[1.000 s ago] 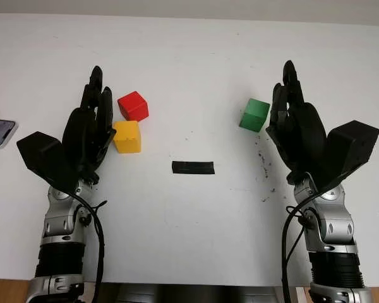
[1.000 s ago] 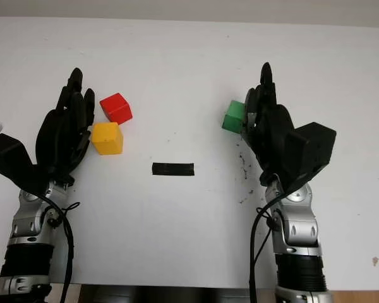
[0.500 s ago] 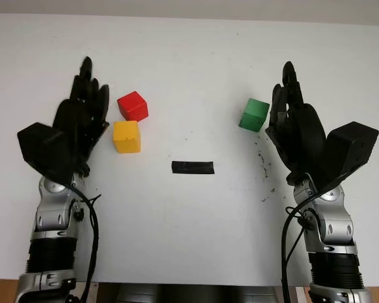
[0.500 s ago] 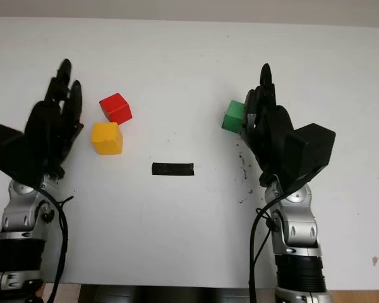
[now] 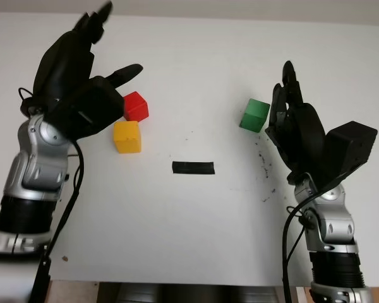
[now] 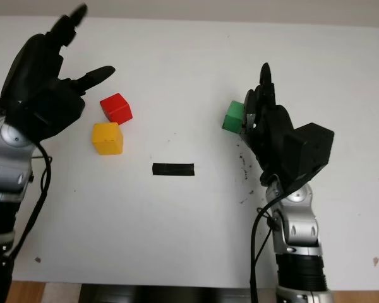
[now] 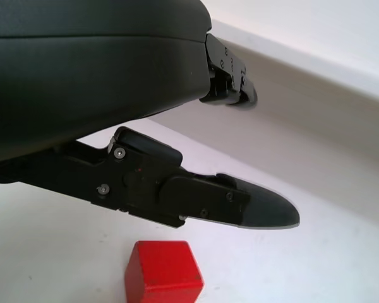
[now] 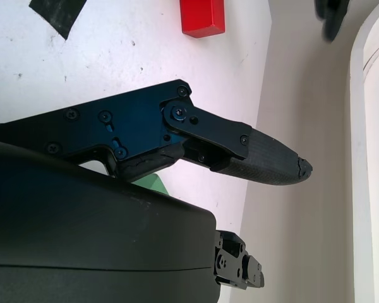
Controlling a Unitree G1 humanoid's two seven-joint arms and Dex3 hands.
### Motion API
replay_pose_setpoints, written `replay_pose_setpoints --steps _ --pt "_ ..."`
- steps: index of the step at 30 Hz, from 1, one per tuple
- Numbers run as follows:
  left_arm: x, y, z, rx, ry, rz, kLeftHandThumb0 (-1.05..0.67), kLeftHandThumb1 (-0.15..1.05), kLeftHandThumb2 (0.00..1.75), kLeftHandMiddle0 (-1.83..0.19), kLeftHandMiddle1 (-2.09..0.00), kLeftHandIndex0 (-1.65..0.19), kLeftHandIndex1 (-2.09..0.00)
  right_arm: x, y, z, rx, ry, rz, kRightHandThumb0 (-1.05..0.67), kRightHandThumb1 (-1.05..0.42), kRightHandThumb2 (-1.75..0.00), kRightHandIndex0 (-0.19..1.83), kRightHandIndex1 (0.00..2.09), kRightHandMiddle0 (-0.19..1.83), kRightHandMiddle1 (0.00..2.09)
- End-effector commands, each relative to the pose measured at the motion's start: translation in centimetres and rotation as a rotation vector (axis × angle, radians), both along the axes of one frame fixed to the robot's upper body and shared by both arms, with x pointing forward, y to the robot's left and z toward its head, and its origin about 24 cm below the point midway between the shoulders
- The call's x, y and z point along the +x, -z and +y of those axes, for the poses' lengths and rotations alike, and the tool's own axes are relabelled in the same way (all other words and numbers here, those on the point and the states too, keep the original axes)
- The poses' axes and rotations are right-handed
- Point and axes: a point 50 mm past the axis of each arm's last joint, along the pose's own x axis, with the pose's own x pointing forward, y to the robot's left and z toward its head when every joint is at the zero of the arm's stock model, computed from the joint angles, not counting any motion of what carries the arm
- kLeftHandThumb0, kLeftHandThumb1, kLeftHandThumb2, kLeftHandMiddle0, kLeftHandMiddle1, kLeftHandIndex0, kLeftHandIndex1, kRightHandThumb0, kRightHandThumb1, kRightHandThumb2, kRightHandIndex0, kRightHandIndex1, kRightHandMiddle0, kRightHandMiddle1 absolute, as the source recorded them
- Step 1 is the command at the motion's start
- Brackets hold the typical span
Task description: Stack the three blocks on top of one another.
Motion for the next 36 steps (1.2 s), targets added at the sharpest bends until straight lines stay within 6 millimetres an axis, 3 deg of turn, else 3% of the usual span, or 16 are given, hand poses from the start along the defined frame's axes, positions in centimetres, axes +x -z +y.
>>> replay_pose_setpoints --steps 1,6,23,25,27,30,32,36 --pt "0.5 -0.7 -0.6 0.087 -0.008 0.022 -0.85 1.05 0.14 -0.14 -0.07 -0.35 -0.18 -0.1 -0.5 -0.2 -0.012 0.003 -0.023 -0.73 -1.05 -0.77 -0.19 0.00 -0.19 0.00" --pt "1.8 -0.5 -1.7 0.214 -0.011 0.088 -0.92 1.05 0.16 -0.12 -0.05 -0.29 -0.11 -0.1 -0.5 -0.1 -0.013 0.005 -0.020 -0.72 -1.05 -0.78 -0.19 0.00 -0.19 0.00" --pt "2.9 -0.6 -2.4 0.533 -0.115 0.112 -1.02 1.05 0.33 -0.17 -0.06 -0.45 -0.17 -0.2 -0.3 0.0 0.005 0.014 -0.017 -0.71 -1.05 -0.77 -0.19 0.00 -0.19 0.00" --pt "2.7 -0.5 -2.4 0.566 -0.148 0.111 -1.01 1.05 0.37 -0.16 -0.06 -0.39 -0.40 -0.2 -0.3 0.0 0.012 0.012 -0.014 -0.71 -1.05 -0.77 -0.19 0.00 -0.19 0.00" --pt "2.6 -0.6 -2.4 0.596 -0.175 0.127 -1.02 1.05 0.41 -0.17 -0.06 -0.13 -0.93 -0.2 -0.1 0.0 0.012 0.006 -0.013 -0.71 -1.05 -0.77 -0.19 0.00 -0.19 0.00" --pt "2.3 -0.5 -2.4 0.608 -0.198 0.153 -1.01 1.05 0.42 -0.22 -0.08 -0.02 -1.32 -0.2 -0.1 -0.1 0.011 0.007 -0.011 -0.71 -1.05 -0.77 -0.19 0.00 -0.19 0.00" --pt "2.2 -0.4 -2.4 0.600 -0.196 0.175 -0.99 1.05 0.42 -0.26 -0.10 0.01 -1.46 -0.3 -0.1 -0.1 0.011 0.007 -0.012 -0.71 -1.05 -0.77 -0.19 0.00 -0.19 0.00" --pt "2.0 -0.3 -2.5 0.583 -0.193 0.204 -0.96 1.05 0.38 -0.26 -0.11 0.05 -1.53 -0.3 -0.1 -0.1 0.018 0.015 -0.016 -0.71 -1.05 -0.77 -0.19 0.00 -0.19 0.00"
